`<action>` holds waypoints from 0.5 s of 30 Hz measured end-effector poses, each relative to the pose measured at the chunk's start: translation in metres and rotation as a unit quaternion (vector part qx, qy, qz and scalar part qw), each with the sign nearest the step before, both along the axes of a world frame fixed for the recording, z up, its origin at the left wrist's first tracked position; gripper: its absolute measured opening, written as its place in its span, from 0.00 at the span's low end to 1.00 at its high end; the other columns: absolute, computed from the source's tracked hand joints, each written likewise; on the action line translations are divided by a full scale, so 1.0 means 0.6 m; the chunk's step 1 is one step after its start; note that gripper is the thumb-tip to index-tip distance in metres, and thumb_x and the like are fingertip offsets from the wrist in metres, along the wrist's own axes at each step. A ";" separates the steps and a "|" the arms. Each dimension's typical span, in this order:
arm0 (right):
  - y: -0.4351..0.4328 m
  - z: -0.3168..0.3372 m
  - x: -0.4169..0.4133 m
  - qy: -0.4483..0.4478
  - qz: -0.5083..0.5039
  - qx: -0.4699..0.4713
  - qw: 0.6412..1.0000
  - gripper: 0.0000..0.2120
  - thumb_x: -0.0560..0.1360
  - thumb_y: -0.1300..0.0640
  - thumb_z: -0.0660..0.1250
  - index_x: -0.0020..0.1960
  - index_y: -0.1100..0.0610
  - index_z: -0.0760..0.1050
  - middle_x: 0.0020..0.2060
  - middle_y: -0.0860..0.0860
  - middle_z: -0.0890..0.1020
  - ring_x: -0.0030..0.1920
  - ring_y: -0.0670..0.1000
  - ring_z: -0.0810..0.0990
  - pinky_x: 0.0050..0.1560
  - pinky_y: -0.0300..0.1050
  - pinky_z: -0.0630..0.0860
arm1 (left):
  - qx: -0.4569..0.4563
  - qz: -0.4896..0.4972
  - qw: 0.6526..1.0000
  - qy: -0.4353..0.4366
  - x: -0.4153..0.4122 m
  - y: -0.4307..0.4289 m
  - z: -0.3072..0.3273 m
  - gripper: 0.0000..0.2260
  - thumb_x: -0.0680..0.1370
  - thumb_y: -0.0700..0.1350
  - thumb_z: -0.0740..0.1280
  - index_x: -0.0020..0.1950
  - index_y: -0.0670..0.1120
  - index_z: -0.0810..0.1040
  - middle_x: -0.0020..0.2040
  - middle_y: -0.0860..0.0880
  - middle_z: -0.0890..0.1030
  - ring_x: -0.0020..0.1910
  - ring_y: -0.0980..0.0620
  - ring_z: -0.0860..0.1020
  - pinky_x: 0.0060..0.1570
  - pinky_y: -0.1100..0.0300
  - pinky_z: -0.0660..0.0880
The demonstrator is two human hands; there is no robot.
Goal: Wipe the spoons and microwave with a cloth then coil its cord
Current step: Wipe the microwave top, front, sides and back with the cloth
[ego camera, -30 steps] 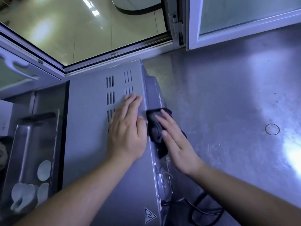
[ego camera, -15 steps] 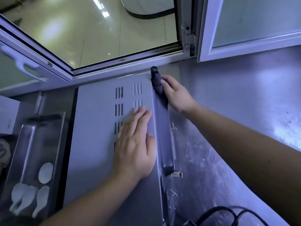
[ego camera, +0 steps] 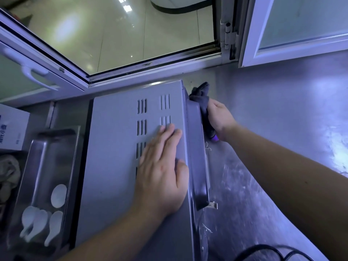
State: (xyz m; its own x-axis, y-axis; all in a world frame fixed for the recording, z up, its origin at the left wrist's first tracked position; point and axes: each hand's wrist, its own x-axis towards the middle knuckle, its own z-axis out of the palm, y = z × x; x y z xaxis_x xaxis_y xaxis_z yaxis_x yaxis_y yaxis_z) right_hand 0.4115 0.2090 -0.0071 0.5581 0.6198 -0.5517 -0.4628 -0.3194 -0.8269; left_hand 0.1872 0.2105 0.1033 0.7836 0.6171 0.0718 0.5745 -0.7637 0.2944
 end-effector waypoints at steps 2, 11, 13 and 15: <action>0.007 -0.033 0.007 0.005 0.013 -0.031 0.999 0.18 0.74 0.37 0.63 0.49 0.50 0.82 0.43 0.48 0.84 0.44 0.51 0.79 0.51 0.47 0.78 | -0.002 0.001 1.000 -0.001 0.001 0.000 0.001 0.28 0.77 0.45 0.56 0.78 0.46 0.70 0.80 0.52 0.67 0.82 0.55 0.59 0.79 0.47 0.59; -0.001 -0.060 -0.001 0.114 0.009 -0.133 0.984 0.19 0.77 0.44 0.60 0.54 0.58 0.78 0.56 0.56 0.83 0.57 0.59 0.81 0.65 0.56 0.76 | -0.005 0.008 1.000 0.000 0.003 -0.001 0.004 0.28 0.77 0.45 0.56 0.78 0.47 0.70 0.80 0.53 0.67 0.82 0.56 0.58 0.80 0.53 0.56; 0.005 -0.065 0.007 0.129 -0.008 -0.138 0.982 0.14 0.72 0.46 0.64 0.47 0.56 0.80 0.48 0.55 0.86 0.53 0.58 0.83 0.61 0.54 0.77 | -0.002 0.005 1.000 -0.003 0.002 -0.002 0.003 0.28 0.77 0.45 0.56 0.78 0.46 0.70 0.80 0.52 0.67 0.82 0.55 0.59 0.80 0.52 0.56; 0.009 -0.047 0.010 0.124 -0.018 -0.113 0.986 0.10 0.71 0.48 0.67 0.41 0.55 0.79 0.37 0.54 0.84 0.47 0.58 0.83 0.51 0.50 0.76 | 0.000 0.002 1.000 -0.006 0.001 -0.001 0.002 0.28 0.77 0.44 0.56 0.78 0.45 0.70 0.80 0.51 0.68 0.81 0.54 0.59 0.80 0.51 0.57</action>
